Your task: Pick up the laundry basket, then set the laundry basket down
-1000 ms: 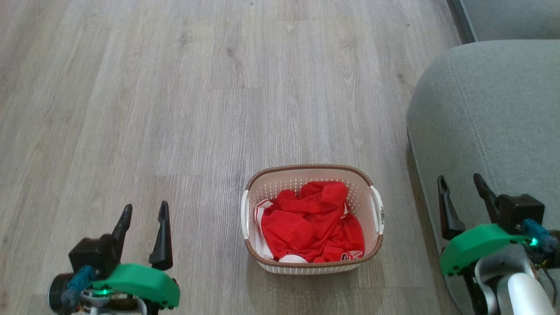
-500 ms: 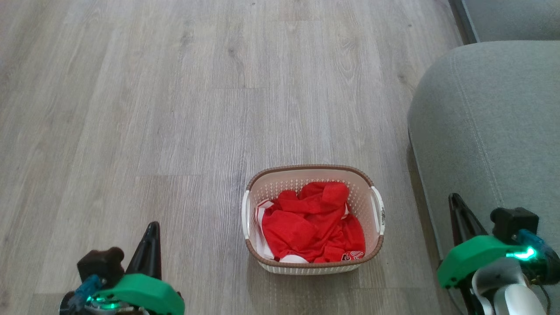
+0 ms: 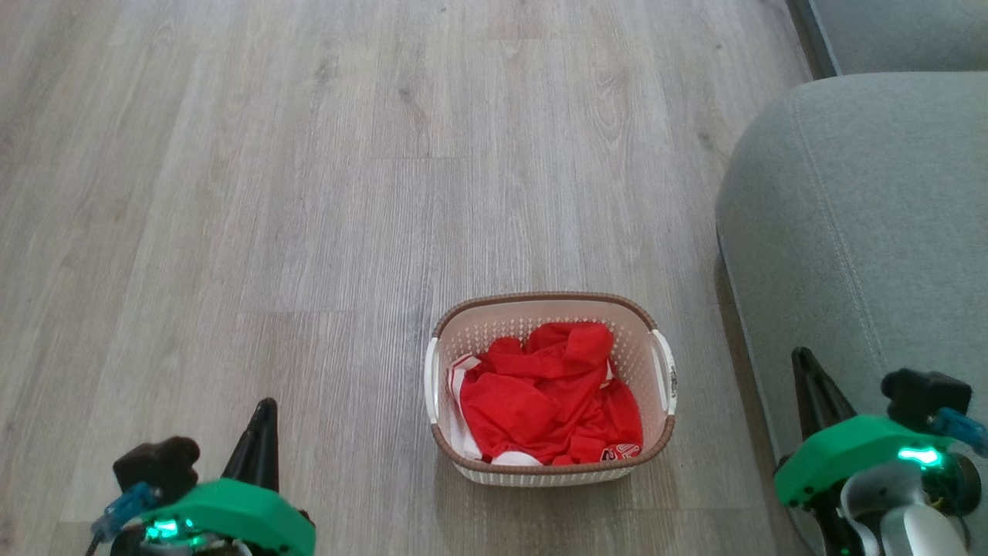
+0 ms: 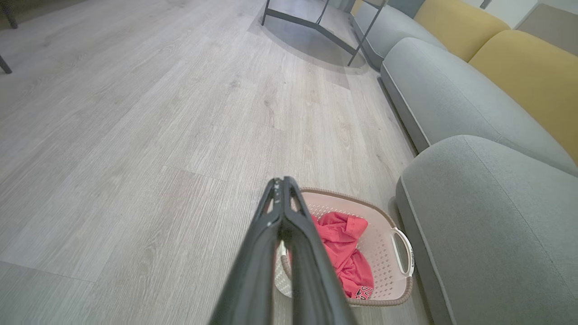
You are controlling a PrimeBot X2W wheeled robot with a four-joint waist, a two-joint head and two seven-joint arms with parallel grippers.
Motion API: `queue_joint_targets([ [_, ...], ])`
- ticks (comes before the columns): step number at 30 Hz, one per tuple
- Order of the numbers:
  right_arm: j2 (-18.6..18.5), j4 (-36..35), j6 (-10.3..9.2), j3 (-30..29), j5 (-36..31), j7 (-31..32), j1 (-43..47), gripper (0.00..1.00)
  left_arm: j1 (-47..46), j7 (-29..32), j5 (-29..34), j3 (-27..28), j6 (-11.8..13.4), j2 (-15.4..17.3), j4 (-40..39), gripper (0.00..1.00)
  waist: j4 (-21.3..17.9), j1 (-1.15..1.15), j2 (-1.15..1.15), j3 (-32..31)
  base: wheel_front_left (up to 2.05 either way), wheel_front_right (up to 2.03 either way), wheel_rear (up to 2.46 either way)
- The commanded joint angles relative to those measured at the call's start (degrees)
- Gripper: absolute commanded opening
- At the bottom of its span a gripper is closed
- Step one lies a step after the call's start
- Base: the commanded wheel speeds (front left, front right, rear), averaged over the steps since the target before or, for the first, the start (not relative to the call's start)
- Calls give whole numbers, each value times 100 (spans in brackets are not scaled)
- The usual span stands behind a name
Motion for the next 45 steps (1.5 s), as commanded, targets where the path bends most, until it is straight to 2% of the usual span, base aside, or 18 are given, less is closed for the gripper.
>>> queue_joint_targets([
  [1, -26, -161, -6, -32, 165, 10, -225, 0, -304, 14, -136, 148, -43, 19, -127, 0, -3, 0, 0, -2, 0, 0, 0],
  [45, -45, 235, -17, -143, 3180, 240, -427, 0, -757, 392, -2710, 762, -578, -227, 442, 0, -121, 0, 0, -69, 0, 0, 0],
])
